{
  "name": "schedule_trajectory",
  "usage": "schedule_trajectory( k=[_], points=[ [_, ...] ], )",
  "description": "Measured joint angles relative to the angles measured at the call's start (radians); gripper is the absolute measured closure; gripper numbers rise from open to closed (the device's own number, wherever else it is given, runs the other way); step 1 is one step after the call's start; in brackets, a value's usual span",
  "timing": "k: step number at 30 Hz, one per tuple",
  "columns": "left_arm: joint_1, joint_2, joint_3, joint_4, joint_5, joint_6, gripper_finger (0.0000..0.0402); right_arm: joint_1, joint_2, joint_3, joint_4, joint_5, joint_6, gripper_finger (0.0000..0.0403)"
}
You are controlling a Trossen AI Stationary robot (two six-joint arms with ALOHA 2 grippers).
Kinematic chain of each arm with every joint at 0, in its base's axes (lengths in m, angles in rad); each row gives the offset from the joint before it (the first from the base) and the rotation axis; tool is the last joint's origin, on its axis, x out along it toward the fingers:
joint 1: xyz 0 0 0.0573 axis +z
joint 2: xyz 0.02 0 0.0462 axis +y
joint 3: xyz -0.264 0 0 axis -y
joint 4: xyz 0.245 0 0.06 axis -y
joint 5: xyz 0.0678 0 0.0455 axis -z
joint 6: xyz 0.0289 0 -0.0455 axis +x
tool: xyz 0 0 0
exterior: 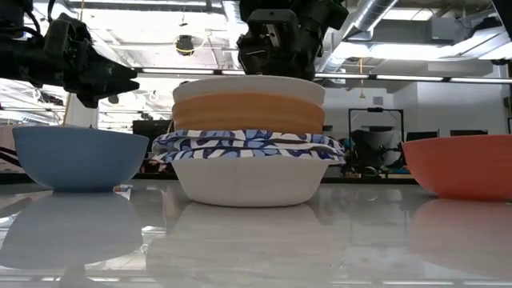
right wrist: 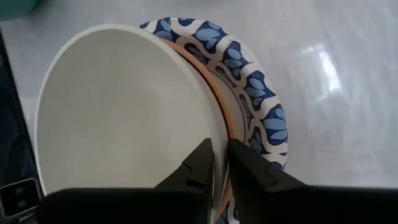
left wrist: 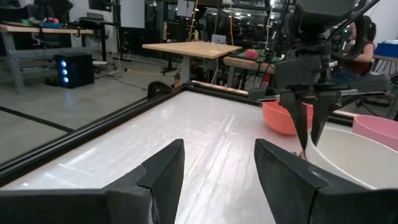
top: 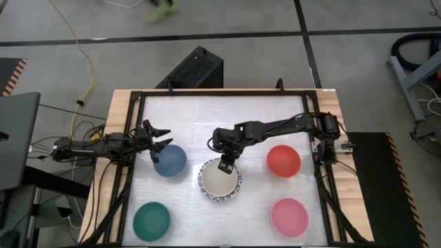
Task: Nest bowls inside each other by size order
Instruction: Stack the white bowl into the orange bowl
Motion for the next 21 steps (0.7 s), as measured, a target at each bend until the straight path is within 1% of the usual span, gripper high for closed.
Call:
schedule_trajectory(
  k=[3,21],
  points=[
    [0.000,0.000,0.000,0.000,0.000,0.000,0.0216,-0.002,0.000,0.000,0.001,-0.039,0.000,0.0335],
    [0.000,0.000,0.000,0.000,0.000,0.000,0.0216,0.000,-0.001,0.000,0.016,-0.035,-0.025,0.0334]
  ],
)
